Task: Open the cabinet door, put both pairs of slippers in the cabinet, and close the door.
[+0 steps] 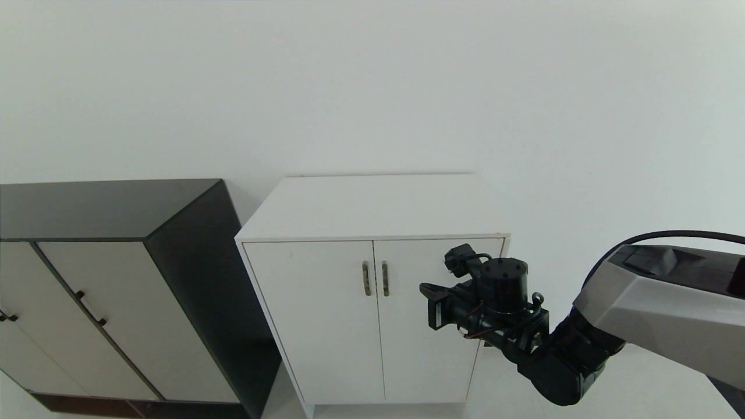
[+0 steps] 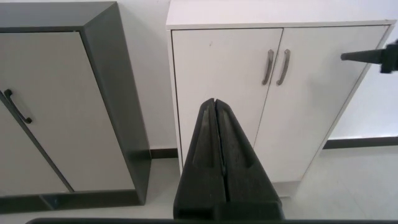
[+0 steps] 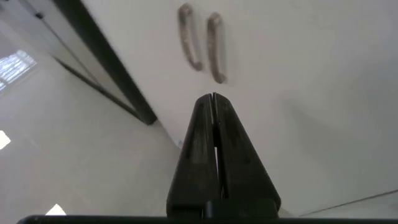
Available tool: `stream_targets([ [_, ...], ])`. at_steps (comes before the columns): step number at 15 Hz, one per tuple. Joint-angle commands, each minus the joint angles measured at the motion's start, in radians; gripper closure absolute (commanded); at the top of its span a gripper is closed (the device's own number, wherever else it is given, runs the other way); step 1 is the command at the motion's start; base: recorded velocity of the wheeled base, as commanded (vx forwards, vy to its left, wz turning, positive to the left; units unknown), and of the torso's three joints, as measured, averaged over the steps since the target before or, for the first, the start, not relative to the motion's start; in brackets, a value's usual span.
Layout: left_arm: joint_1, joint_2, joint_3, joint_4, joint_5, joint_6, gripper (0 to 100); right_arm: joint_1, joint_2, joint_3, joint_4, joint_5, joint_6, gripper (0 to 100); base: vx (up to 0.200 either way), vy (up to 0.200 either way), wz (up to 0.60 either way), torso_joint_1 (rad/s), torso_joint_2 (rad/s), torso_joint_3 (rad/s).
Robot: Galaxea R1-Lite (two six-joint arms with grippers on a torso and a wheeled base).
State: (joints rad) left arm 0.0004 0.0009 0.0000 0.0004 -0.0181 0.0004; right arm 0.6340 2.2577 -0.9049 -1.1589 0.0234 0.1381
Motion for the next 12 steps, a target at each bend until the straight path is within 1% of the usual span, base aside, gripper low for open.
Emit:
stream_targets([
  [1, 0.001, 0.001, 0.0, 0.0, 0.0, 0.0, 100, -0.016, 0.042, -0.052, 0.001, 0.0, 0.0, 100, 0.0, 0.0, 0.0, 0.0, 0.0, 0.0],
  [5, 0.001, 0.001, 0.0, 0.0, 0.0, 0.0, 100, -0.033, 0.069, -0.101, 0.005, 0.0, 0.0, 100, 0.0, 0.0, 0.0, 0.0, 0.0, 0.0],
  [8, 0.001, 0.001, 0.0, 0.0, 0.0, 0.0, 100, -0.033, 0.068, -0.091, 0.001, -0.002, 0.0, 100, 0.0, 0.0, 0.0, 0.0, 0.0, 0.0],
  [9, 0.001, 0.001, 0.0, 0.0, 0.0, 0.0, 100, -0.03, 0.049, -0.075, -0.002, -0.003, 0.0, 100, 0.0, 0.0, 0.0, 0.0, 0.0, 0.0],
  [12, 0.001, -0.001, 0.0, 0.0, 0.0, 0.0, 100, -0.014, -0.092, 0.064, -0.004, -0.022, -0.002, 100, 0.0, 0.0, 0.0, 0.0, 0.0, 0.0],
])
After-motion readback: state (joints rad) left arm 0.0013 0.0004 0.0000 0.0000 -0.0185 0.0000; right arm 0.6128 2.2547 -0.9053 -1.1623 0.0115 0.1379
